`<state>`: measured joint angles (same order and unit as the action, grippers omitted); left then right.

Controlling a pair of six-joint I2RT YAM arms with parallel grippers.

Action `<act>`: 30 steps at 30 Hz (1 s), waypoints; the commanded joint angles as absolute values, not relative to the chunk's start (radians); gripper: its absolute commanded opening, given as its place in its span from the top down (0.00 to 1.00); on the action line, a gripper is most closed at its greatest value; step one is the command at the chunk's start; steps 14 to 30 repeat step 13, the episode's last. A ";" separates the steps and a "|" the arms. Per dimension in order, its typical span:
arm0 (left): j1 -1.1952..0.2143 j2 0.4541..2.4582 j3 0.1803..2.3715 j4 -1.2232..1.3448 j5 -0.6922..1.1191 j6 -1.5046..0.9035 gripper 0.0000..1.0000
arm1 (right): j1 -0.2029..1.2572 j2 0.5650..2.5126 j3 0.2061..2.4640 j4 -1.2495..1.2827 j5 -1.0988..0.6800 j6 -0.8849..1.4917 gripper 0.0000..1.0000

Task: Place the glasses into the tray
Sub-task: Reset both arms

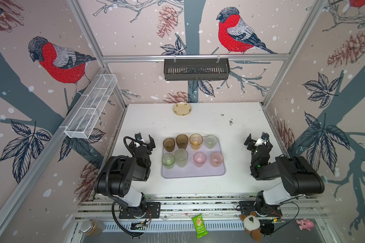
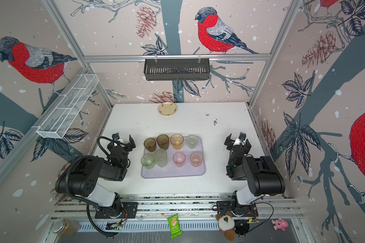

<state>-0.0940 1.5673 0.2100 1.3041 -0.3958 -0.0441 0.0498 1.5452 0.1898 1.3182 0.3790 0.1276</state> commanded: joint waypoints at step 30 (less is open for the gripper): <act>-0.094 1.567 0.218 1.363 -0.407 -0.023 0.01 | 0.051 1.545 0.186 1.364 0.388 0.115 0.00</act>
